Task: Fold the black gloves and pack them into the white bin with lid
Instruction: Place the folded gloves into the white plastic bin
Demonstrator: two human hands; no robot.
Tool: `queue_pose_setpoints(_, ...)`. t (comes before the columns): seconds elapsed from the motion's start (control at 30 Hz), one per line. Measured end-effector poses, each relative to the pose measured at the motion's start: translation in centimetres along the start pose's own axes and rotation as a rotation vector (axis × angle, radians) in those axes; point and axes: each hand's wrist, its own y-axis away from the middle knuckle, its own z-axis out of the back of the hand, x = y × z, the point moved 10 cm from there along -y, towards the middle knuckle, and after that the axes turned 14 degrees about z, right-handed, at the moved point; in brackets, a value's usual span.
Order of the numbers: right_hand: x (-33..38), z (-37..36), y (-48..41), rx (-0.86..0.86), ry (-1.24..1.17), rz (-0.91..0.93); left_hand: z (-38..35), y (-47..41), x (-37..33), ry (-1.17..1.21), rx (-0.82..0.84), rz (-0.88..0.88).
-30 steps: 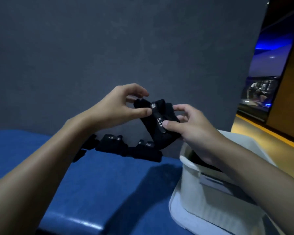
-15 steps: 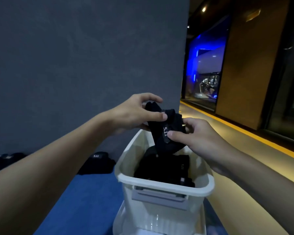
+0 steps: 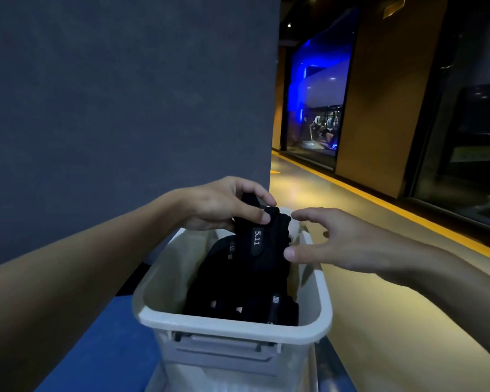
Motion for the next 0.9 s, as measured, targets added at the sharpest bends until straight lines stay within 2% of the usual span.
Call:
queue_pose_setpoints(0.13,-1.4,-0.9,0.3,0.177,0.091,-0.056,-0.7,-1.7,1.6,-0.031,0.042,0.063)
queue_pose_setpoints(0.37,-2.0,-1.4,0.0,0.221,0.191,-0.062,-2.2,-4.0,2.7,-0.087,0.065,0.061)
queue_pose_setpoints(0.47,-2.5,-1.2,0.0,0.215,0.225,-0.072,-2.4,-4.3,2.5,-0.179,0.003,0.001)
queue_pose_setpoints(0.57,-2.8,-1.5,0.0,0.233,0.207,-0.074,-2.1,-4.1,1.4,-0.412,-0.106,-0.110)
queue_pose_setpoints(0.73,-3.1,-1.4,0.0,0.221,0.197,-0.082,-0.5,-2.7,0.0,-0.620,-0.250,-0.209)
queue_pose_setpoints(0.8,-3.2,-1.3,0.0,0.217,0.206,-0.090,-0.2,-1.9,0.0,-0.651,-0.238,-0.217)
queue_pose_setpoints(0.9,-3.2,-1.4,0.1,0.220,0.214,-0.091,-0.7,-1.2,1.3,-0.682,-0.119,-0.142)
